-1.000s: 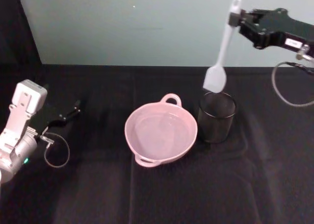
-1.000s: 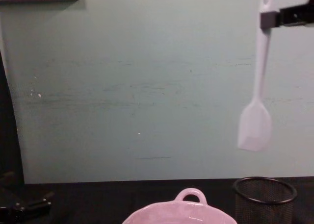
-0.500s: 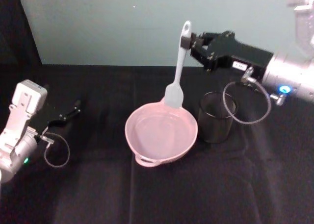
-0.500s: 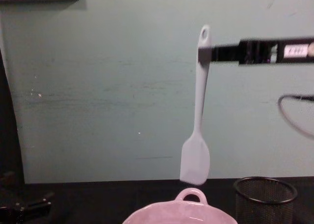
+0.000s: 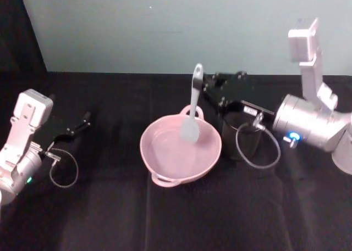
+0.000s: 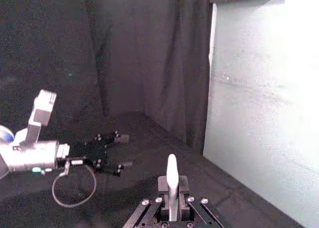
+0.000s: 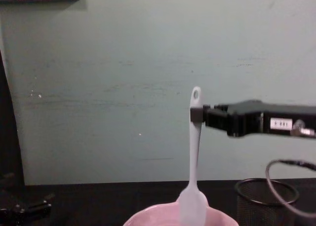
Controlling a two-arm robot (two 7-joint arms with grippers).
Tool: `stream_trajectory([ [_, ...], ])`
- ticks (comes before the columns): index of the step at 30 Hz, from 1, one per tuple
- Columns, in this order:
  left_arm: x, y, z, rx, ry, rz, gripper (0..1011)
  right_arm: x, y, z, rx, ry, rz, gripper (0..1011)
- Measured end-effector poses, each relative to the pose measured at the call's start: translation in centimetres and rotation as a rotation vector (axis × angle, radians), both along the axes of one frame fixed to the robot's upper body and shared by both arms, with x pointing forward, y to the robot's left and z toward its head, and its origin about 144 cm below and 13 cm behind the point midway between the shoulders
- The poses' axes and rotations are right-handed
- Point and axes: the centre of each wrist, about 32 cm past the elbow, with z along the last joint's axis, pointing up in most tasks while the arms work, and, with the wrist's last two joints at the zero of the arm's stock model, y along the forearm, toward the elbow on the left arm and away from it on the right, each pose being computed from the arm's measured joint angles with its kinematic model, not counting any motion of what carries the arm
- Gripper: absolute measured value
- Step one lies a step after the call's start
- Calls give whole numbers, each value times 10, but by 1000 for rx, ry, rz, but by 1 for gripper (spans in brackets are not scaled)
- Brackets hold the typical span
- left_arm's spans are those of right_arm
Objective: Use the one hand to pick up the spoon and stir the clear water in the bowl.
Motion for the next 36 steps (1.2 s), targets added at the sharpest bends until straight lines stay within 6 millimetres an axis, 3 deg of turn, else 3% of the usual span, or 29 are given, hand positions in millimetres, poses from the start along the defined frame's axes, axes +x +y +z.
stream_trajectory([
  [15,0,0,0,0,0,0,1011,-7,22,-34,30,37,71,114],
  [26,0,0,0,0,0,0,1011,10,46,-53,48,-56,39,114],
  [36,0,0,0,0,0,0,1011,21,38,-56,3,-136,-70,114],
])
